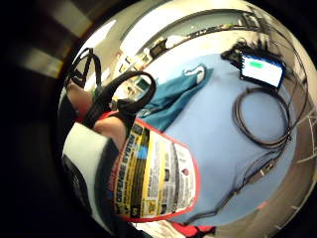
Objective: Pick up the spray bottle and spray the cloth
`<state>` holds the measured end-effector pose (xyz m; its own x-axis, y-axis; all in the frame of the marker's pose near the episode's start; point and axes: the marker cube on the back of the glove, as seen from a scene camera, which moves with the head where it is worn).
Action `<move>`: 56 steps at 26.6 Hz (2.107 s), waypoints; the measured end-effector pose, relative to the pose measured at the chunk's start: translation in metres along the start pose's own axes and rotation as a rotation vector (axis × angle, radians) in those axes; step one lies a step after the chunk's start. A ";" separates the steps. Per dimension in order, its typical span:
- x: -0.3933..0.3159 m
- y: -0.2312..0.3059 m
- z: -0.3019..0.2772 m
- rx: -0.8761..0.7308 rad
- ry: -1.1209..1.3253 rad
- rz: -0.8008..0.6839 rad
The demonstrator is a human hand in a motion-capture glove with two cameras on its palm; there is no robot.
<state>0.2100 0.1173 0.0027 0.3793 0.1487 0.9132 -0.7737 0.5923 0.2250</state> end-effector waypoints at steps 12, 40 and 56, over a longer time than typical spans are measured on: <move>-0.072 -0.088 0.089 -0.601 0.424 0.098; -0.003 -0.039 0.215 -0.993 0.642 0.244; 0.011 -0.037 0.158 -0.883 0.592 0.293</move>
<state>0.1630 -0.0283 0.0581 0.6062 0.5918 0.5314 -0.3282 0.7947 -0.5107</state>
